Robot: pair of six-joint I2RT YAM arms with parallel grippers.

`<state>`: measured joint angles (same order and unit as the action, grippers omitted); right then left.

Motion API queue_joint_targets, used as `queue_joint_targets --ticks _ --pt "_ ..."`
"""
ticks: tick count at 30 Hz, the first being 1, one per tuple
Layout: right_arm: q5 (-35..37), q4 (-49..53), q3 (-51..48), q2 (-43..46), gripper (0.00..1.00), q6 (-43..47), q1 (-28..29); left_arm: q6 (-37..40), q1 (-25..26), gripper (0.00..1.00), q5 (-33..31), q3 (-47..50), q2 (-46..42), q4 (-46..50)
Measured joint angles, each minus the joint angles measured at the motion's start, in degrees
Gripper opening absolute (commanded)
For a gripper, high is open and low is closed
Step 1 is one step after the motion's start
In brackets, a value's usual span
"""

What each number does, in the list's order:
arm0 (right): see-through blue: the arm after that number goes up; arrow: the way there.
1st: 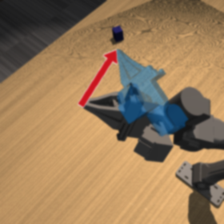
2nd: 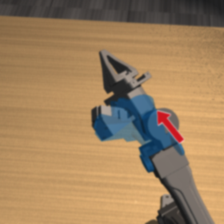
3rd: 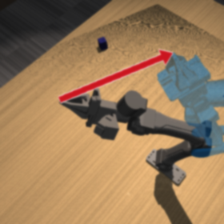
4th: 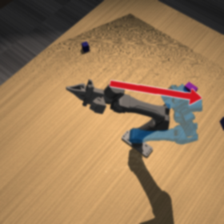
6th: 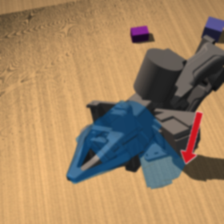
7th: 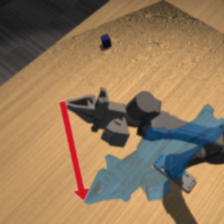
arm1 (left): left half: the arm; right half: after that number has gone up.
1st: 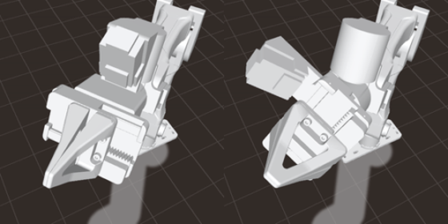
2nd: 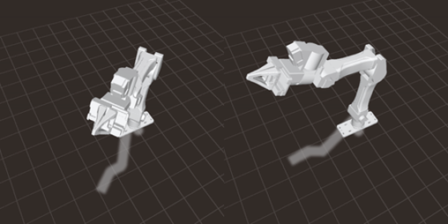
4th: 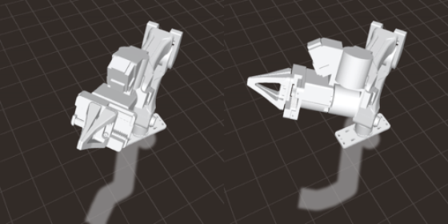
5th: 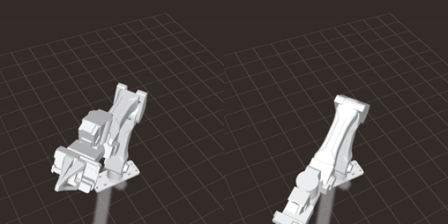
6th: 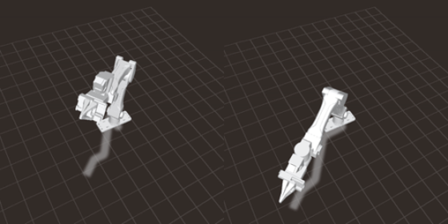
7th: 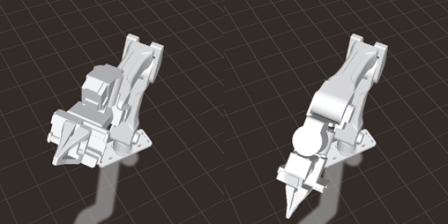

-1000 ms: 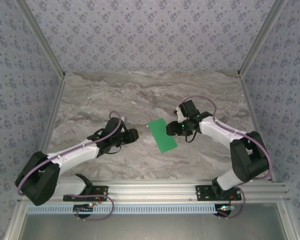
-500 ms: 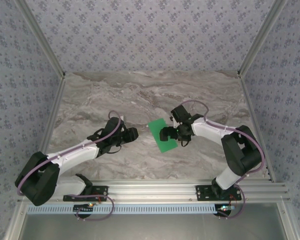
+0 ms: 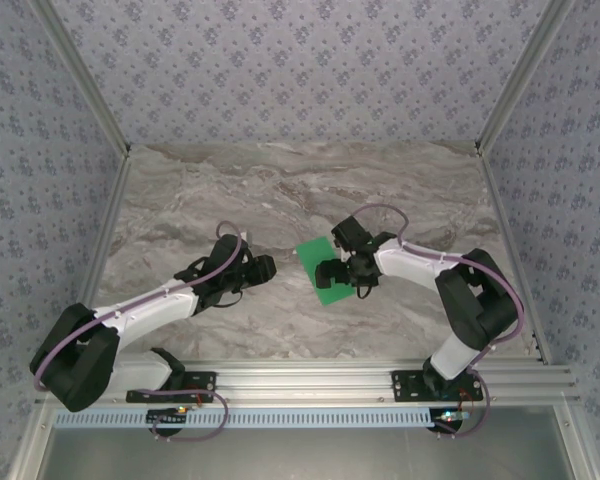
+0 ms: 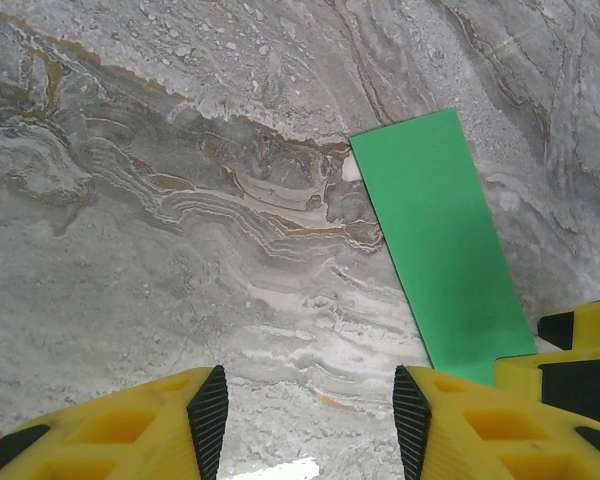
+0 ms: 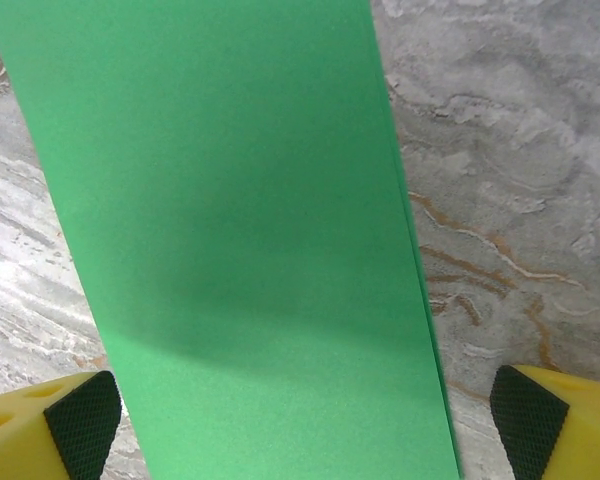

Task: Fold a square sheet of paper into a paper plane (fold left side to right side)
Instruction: Rotate the square sheet of paper at the center of the table.

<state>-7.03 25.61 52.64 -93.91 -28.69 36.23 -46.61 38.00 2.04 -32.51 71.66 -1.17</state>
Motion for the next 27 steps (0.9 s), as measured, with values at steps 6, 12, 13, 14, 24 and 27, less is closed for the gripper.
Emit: queue_joint_targets --ticks 6,12,13,14,24,27 --pt "0.8 0.0 0.0 0.2 1.00 -1.4 2.3 0.0 0.0 0.50 -0.3 0.0 -0.9 0.9" --pt "-1.1 0.1 0.0 0.3 1.00 -2.9 5.4 0.0 0.0 0.50 -0.9 0.0 -2.2 1.7" --pt "-1.2 0.1 0.0 0.3 1.00 -3.0 5.6 0.0 0.0 0.50 -1.1 0.0 -2.4 1.8" --pt "-1.4 0.1 0.0 0.4 1.00 -3.2 5.8 0.0 0.0 0.50 -1.3 0.0 -2.6 2.1" --pt "-6.3 -2.5 -1.1 2.8 1.00 -4.8 6.4 0.5 0.0 0.50 -1.4 0.0 -3.4 2.8" --pt "-8.5 -4.6 -2.4 4.2 1.00 -4.8 4.5 0.7 0.0 0.50 -1.2 0.0 -3.4 2.7"
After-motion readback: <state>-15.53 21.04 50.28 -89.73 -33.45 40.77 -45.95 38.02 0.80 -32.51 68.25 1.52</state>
